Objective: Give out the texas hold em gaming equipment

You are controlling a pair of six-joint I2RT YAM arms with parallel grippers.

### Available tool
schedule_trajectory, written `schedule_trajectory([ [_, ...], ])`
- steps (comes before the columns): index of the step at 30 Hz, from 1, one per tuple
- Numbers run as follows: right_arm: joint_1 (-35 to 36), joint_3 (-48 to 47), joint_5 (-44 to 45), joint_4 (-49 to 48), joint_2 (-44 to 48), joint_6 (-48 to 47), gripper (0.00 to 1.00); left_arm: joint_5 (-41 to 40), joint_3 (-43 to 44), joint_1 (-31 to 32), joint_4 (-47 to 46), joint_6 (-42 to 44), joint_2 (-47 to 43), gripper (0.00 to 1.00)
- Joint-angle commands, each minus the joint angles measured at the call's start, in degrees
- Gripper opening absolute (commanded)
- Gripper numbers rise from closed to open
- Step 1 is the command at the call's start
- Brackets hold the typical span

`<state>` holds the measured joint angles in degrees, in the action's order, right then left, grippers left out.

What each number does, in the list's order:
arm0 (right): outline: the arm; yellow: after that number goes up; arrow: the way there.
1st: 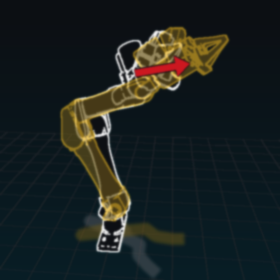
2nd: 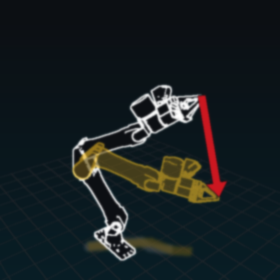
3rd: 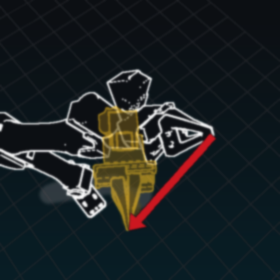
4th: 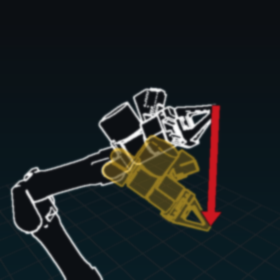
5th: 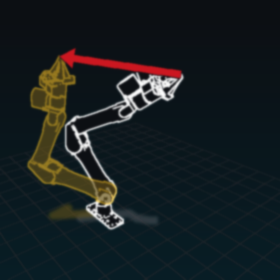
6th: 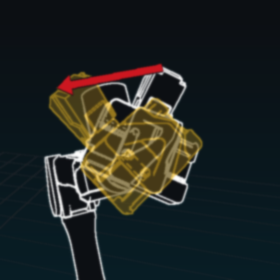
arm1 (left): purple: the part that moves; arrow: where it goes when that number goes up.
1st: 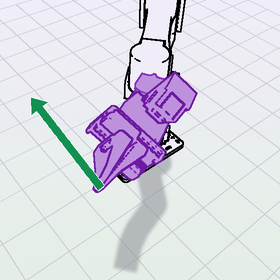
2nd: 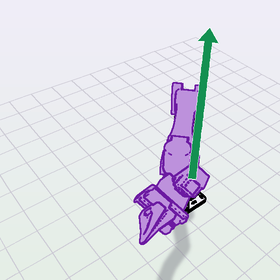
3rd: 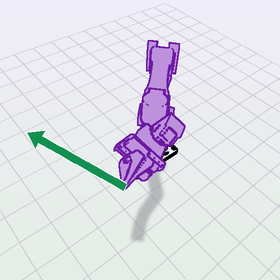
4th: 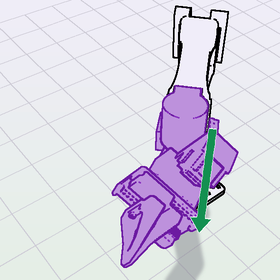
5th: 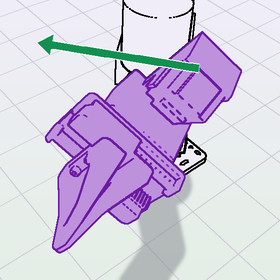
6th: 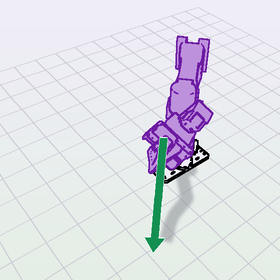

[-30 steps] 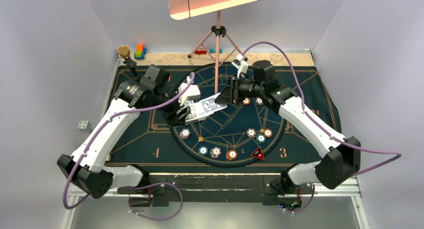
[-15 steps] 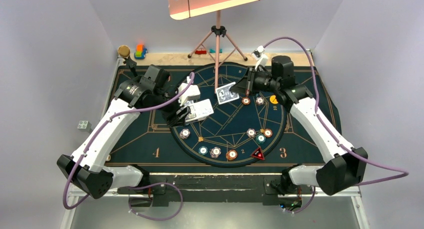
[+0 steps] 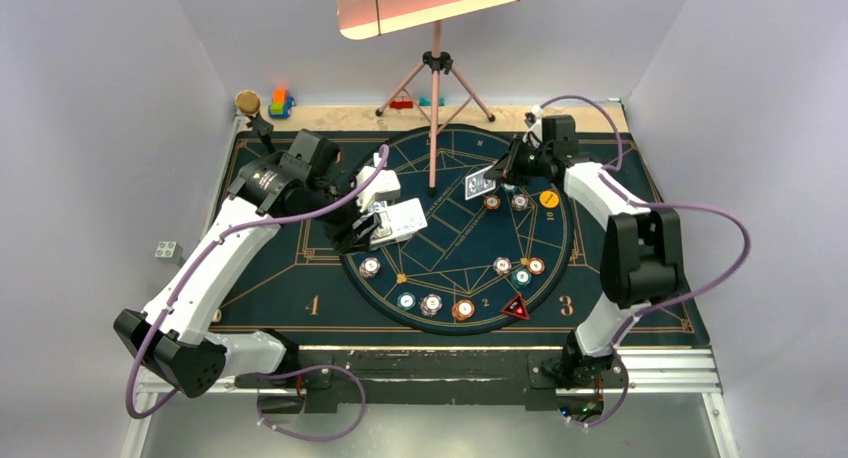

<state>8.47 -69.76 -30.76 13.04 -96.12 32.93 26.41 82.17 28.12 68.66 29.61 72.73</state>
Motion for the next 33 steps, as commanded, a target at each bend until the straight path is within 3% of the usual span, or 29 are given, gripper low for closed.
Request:
schedule_trajectory([
  [1,-0.62,-6.21,4.5,-2.52,-3.17,-0.63,0.0,2.26,1.28,-0.43,-1.11,0.72,-1.46,0.0],
  [13,-0.65,-18.15,11.31,-2.3,-19.34,-1.39,0.0,2.0,0.95,-0.36,-0.54,0.98,-2.04,0.0],
  [15,-0.69,-19.04,12.14,-0.68,-20.73,-2.21,0.09,1.89,0.68,-0.39,-0.61,1.07,-2.24,0.0],
  [19,-0.67,-19.42,16.08,1.62,-21.16,-3.64,0.43,2.14,0.53,-0.39,-0.63,0.99,-2.1,0.0],
  [22,-0.65,-20.51,22.06,5.15,-20.29,-4.81,0.56,2.28,0.62,-0.48,-0.61,0.98,-1.98,0.0],
  [28,-0.65,-19.77,30.47,6.46,-14.82,-5.65,0.63,2.11,0.49,-0.44,-0.6,1.07,-1.98,0.0],
  [33,-0.31,-17.34,25.82,5.38,-7.16,-4.59,0.64,2.33,0.03,-0.37,-1.08,0.9,-1.68,0.0],
])
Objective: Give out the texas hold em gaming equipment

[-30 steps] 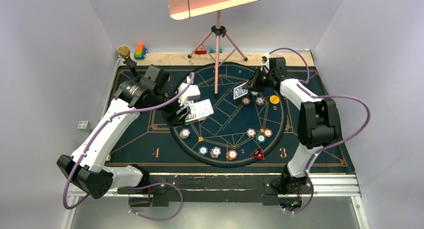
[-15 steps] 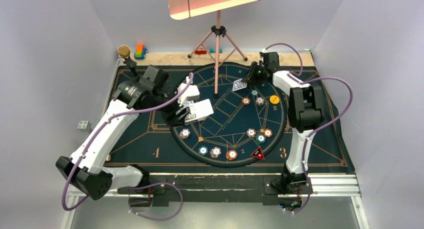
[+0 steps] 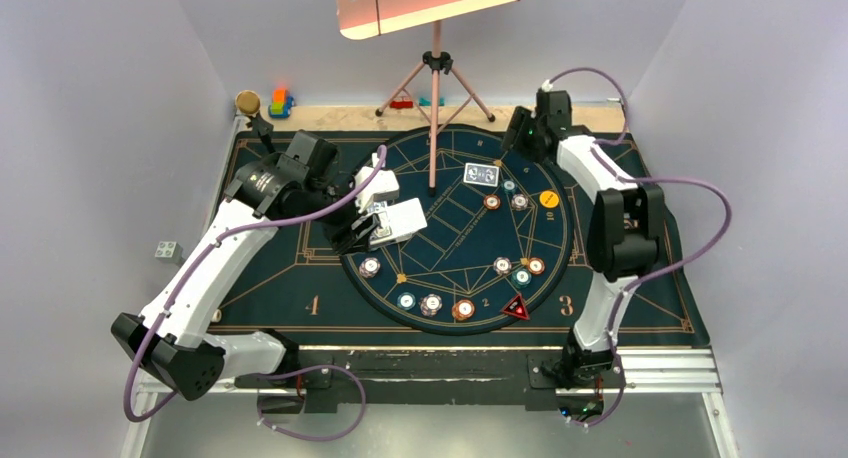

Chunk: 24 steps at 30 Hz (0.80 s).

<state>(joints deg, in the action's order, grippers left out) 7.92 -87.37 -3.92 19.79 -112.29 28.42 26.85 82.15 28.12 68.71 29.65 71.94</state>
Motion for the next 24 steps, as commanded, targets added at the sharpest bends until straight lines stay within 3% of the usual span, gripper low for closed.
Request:
schedule_trajectory([
  [1,0.58,1.25,-3.6,-1.95,11.23,0.36,0.66,1.89,-0.04,-0.38,-1.4,0.85,-0.86,0.0],
  [5,3.89,6.29,-16.36,-3.36,20.17,1.06,0.85,1.93,0.1,-0.45,-1.75,0.62,-0.27,0.0],
  [11,13.31,14.2,-31.7,-5.89,31.15,0.95,0.9,1.89,0.12,-0.43,-2.08,0.76,-0.31,0.0],
  [17,22.21,15.88,-34.02,-6.97,33.15,2.79,0.93,1.46,0.29,-0.43,-2.09,0.85,-0.21,0.0],
  [24,27.39,14.07,-35.25,-6.03,29.37,1.55,0.95,0.93,0.96,-0.36,-2.16,0.59,0.25,0.0],
])
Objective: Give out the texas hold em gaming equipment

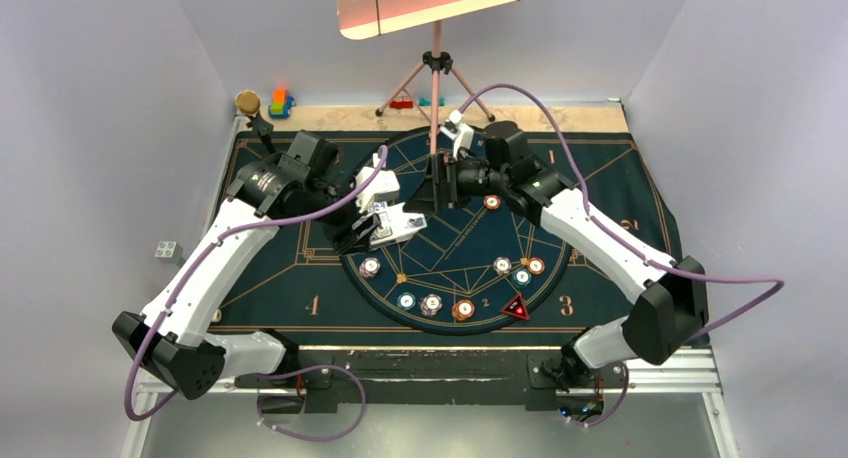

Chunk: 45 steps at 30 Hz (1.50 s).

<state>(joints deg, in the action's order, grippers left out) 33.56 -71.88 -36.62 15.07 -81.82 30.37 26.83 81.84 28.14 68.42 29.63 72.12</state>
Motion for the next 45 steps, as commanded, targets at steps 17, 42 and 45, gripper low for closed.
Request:
schedule_trajectory([
  [17,3.18,-0.47,-1.59,-0.25,-2.23,-0.17,0.63,0.93,1.87,-0.42,-1.45,0.44,-0.16,0.0],
  [42,-0.9,-1.03,1.92,5.18,2.79,-3.01,0.29,1.82,1.68,-0.38,-1.56,0.7,-1.37,0.0],
  [45,-1.41,-1.23,2.54,5.82,3.92,-2.99,0.24,1.73,1.49,-0.46,-1.71,0.78,-1.52,0.0],
])
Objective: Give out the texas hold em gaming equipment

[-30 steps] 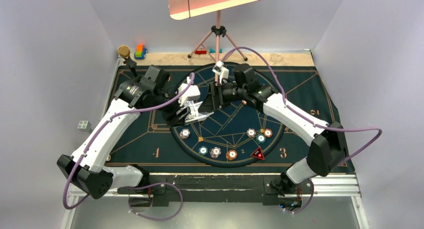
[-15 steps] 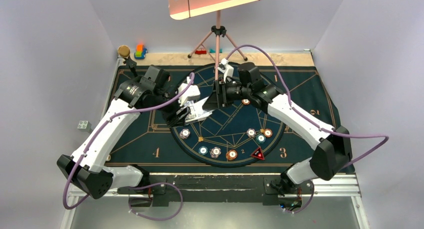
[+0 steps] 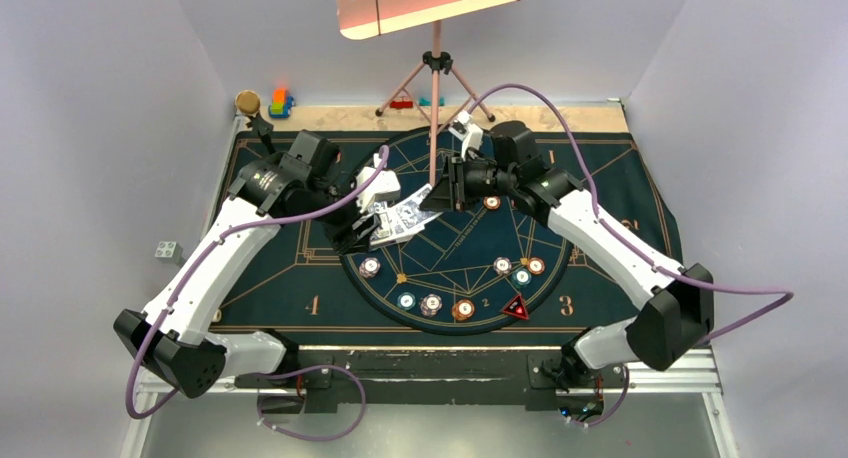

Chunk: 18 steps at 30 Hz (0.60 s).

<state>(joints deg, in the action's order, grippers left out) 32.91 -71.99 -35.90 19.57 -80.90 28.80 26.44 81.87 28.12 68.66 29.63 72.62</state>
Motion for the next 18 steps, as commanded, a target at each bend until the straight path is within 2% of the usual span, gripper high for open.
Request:
schedule_trajectory([
  [1,-1.09,-1.28,2.09,1.61,3.55,-1.46,0.23,2.13,1.46,-0.37,-1.95,0.78,-2.07,0.0],
  [12,-7.81,-0.66,2.63,4.48,9.69,-1.59,0.16,1.65,0.99,-0.35,-1.91,1.05,-2.23,0.0],
  [18,-9.76,3.19,2.36,4.6,12.55,-1.66,0.13,1.75,0.93,-0.39,-1.74,1.05,-2.46,0.0],
])
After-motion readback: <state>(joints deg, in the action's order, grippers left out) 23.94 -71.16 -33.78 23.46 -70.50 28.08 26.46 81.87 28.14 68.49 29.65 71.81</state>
